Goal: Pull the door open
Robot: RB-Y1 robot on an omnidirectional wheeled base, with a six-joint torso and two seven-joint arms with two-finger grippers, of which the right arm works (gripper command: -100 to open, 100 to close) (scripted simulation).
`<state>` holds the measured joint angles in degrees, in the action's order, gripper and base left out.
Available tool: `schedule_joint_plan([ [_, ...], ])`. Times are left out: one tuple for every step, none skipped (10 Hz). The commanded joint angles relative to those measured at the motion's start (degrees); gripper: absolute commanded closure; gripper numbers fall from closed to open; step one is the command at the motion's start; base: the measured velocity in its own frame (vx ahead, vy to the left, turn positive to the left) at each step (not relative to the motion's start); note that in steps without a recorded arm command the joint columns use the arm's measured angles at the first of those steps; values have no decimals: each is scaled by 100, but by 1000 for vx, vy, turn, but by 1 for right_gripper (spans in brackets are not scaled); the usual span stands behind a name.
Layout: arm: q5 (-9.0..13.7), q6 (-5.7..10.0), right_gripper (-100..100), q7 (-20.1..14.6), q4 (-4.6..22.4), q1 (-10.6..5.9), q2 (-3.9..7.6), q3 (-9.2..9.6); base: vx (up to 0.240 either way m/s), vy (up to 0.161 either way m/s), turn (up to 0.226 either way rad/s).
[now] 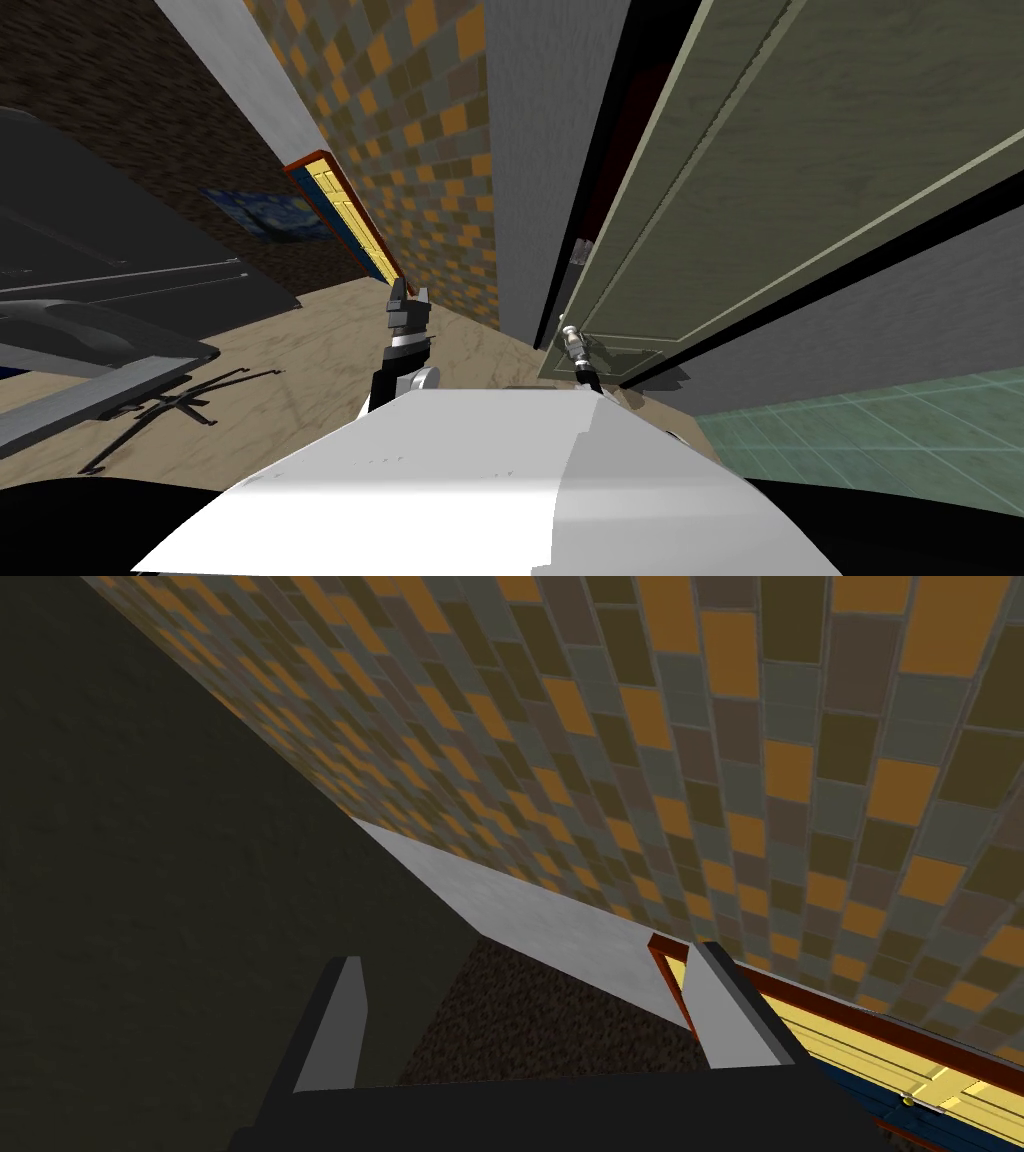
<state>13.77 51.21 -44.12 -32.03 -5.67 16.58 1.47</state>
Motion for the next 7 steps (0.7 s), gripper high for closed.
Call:
schedule_joint_plan([
  [105,-43,-100,-286,-109,11,-51,10,-79,-19,106],
  [105,-43,-100,-353,-109,11,-51,10,-59,-22,34],
  [181,-75,-100,-563,-149,14,-90,17,-61,-36,53],
  [257,-107,-100,-716,-190,17,-129,24,-86,-48,79],
  [257,-107,-100,-807,-190,17,-129,24,-64,-28,43],
  [334,-140,-100,-1013,-231,20,-169,31,-65,-25,52],
  [334,-140,-100,-1035,-231,20,-169,31,-53,-25,36],
])
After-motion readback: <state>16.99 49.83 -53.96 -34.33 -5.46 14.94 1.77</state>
